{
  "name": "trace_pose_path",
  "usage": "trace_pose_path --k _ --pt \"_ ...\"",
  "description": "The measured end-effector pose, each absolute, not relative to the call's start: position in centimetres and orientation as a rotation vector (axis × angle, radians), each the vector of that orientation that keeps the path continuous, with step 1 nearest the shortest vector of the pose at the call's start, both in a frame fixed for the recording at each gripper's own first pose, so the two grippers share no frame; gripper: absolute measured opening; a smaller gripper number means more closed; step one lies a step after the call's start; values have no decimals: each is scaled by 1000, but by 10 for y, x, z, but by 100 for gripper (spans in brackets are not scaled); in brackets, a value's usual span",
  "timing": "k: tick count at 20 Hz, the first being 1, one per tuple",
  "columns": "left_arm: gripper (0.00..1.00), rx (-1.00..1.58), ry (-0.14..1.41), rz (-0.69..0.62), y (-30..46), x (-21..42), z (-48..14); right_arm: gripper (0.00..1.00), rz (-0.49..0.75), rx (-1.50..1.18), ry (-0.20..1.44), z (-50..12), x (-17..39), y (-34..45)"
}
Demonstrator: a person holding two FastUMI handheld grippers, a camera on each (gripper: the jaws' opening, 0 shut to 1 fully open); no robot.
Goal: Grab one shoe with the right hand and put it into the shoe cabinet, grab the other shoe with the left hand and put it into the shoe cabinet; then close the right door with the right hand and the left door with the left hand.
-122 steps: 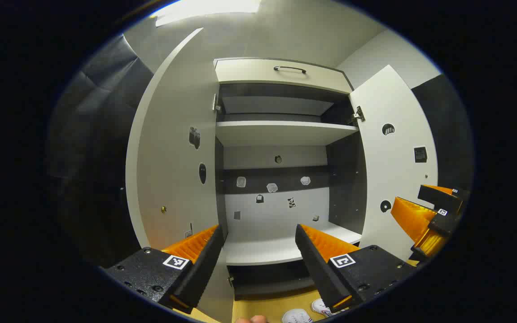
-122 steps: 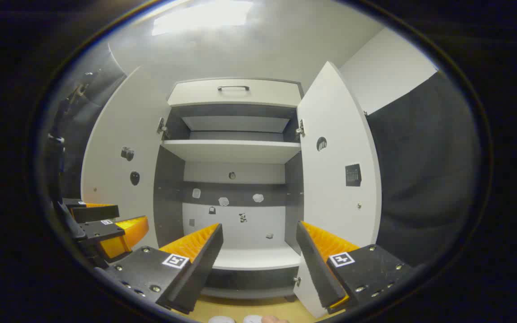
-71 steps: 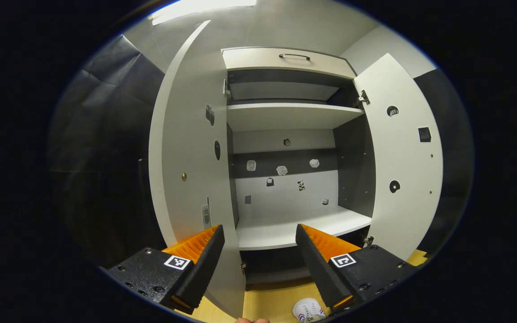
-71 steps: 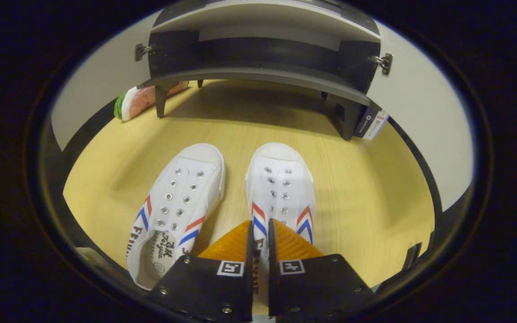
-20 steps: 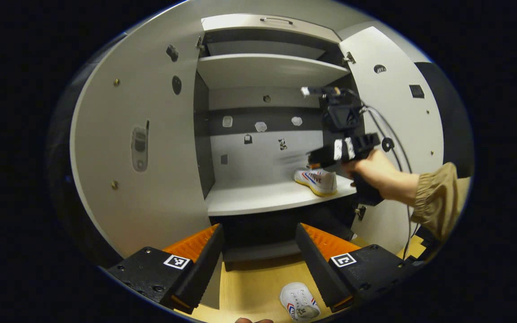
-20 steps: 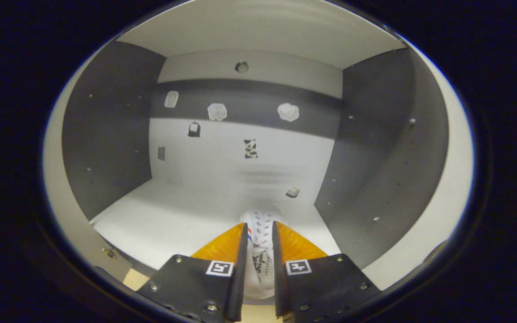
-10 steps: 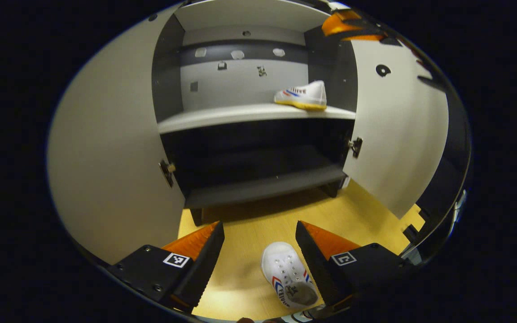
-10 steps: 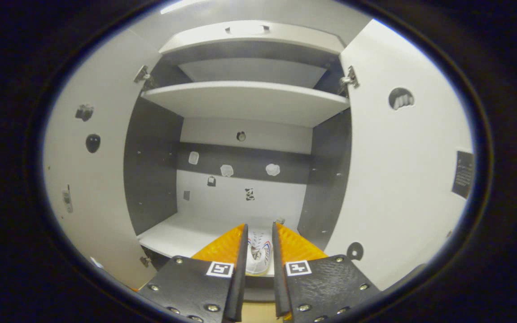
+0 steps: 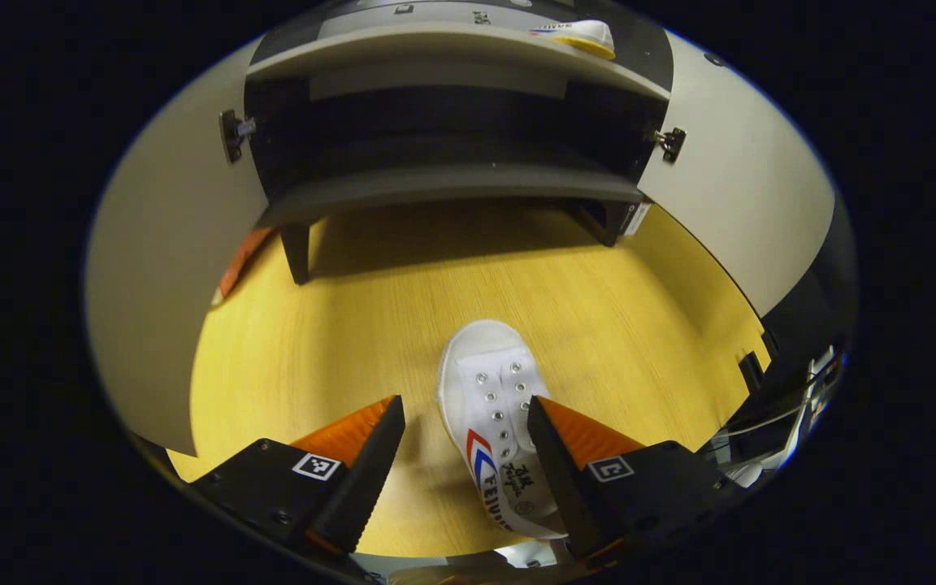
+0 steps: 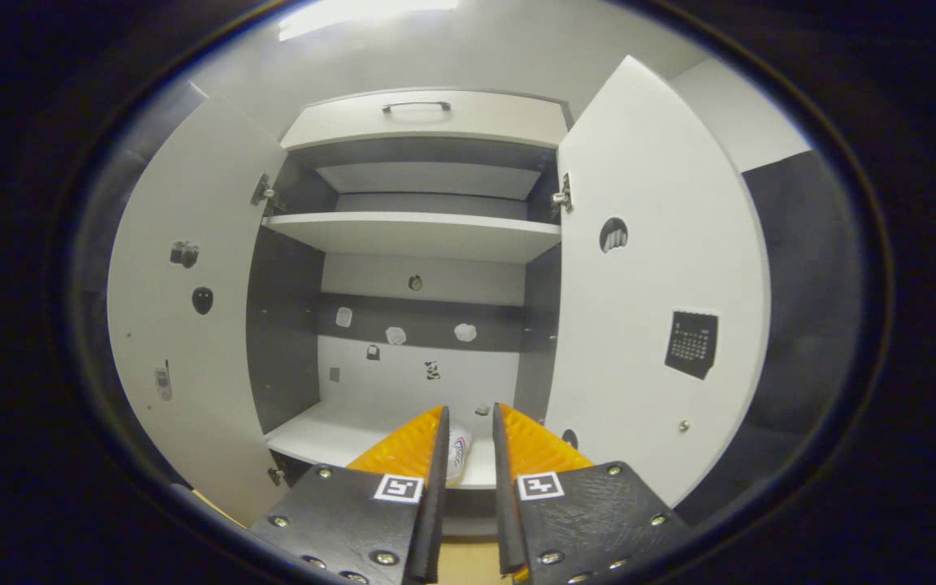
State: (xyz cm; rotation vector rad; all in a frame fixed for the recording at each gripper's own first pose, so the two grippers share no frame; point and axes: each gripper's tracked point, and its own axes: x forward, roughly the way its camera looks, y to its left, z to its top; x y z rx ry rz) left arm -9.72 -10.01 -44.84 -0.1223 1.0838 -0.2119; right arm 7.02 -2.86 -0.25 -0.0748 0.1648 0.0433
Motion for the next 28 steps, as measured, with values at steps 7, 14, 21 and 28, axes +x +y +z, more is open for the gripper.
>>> trace_pose_path --k 7,14,21,28 --pt "91 -182 1182 -198 -109 -117 -477 28 5 -78 152 4 61 -44" --pt "75 -338 1239 -174 -111 -125 -487 28 14 -74 140 6 62 -38" --pt "32 -397 1283 -138 -108 -123 -487 28 23 -78 123 10 61 -32" --pt "2 -272 1196 -177 -98 -109 -461 28 13 -82 123 8 58 -37"
